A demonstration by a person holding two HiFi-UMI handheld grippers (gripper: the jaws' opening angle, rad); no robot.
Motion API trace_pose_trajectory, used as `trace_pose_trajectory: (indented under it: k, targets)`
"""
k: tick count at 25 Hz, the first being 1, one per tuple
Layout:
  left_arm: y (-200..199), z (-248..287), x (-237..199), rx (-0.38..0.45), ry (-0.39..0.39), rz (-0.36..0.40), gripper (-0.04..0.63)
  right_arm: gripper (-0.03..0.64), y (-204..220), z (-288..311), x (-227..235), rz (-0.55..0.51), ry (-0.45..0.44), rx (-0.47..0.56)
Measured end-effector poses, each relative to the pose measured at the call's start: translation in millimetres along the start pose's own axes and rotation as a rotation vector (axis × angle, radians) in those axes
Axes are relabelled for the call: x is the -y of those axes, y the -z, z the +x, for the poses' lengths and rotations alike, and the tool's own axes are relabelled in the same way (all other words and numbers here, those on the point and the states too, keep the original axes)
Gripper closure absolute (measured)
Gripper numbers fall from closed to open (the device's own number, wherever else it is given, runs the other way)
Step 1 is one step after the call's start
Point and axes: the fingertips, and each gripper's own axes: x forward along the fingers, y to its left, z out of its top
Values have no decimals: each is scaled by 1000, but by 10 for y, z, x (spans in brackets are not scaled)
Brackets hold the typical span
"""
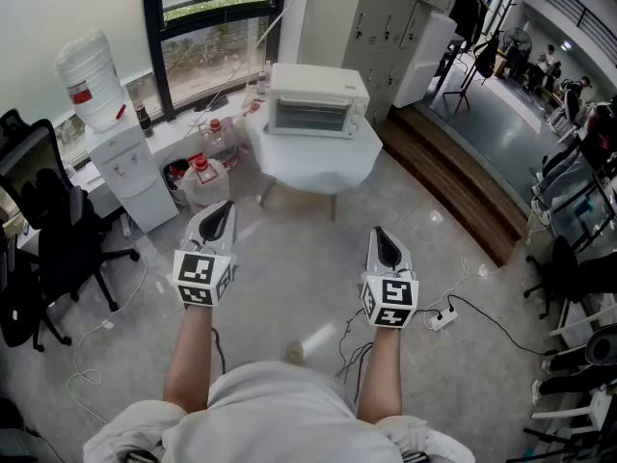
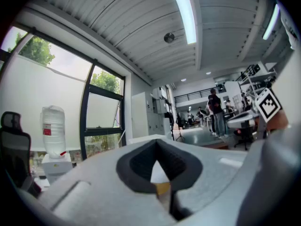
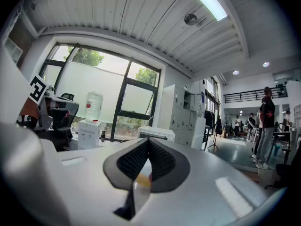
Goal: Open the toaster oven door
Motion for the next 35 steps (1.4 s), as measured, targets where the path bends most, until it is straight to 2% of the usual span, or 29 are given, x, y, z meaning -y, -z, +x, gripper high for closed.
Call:
trace_pose_trajectory:
  k: [26, 35]
  targets:
    - [-25, -29, -25, 5, 12, 15, 594, 614, -44, -44, -64, 34, 14, 36]
    - [0, -32, -74, -5, 9, 14, 552, 607, -40, -25, -116, 24, 2, 28]
